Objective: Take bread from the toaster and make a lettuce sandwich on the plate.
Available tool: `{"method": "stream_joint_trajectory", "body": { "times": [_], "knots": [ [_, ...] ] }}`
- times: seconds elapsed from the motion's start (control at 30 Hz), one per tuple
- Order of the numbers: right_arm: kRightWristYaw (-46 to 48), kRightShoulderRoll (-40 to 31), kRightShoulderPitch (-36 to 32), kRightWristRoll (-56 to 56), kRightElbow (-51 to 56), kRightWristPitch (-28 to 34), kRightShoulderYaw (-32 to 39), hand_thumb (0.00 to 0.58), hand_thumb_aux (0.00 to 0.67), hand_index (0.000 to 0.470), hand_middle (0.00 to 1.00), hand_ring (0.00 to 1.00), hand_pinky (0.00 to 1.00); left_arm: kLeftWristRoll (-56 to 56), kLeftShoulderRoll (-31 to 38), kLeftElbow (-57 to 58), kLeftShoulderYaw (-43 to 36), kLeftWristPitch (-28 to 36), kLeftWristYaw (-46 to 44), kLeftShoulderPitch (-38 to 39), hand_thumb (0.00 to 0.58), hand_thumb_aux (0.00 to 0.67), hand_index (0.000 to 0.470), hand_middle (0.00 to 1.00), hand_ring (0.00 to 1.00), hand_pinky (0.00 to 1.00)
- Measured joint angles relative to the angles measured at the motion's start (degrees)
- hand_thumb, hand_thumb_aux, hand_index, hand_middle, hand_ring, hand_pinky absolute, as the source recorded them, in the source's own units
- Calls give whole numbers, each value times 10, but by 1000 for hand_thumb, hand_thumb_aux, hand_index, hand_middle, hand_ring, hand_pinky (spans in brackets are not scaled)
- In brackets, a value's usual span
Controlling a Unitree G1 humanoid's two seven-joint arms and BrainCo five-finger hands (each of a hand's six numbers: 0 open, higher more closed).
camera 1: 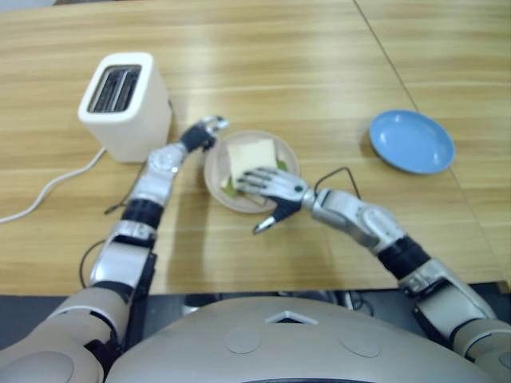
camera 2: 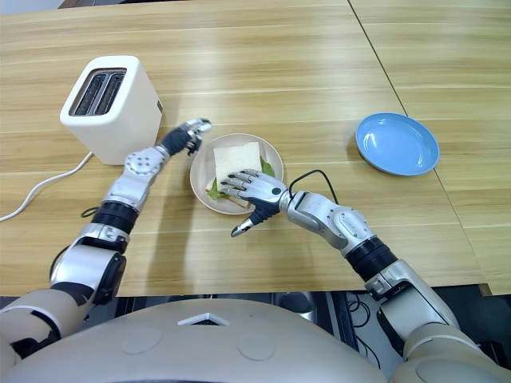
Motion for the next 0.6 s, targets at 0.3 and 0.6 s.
{"method": "stream_joint_trajectory", "body": {
  "times": [0.3, 0.6],
  "knots": [
    [-5, -6, 2, 11, -13, -7, -5, 0, 0, 0, 0, 0, 0, 74, 29, -39, 1, -11, 114, 0, 0, 0, 0, 0, 0, 0],
    [-97, -27, 49, 221, -216, -50, -223, 0, 0, 0, 0, 0, 0, -97, 44, -263, 17, -43, -93, 121, 547, 510, 350, 231, 231, 231]
  ]
}}
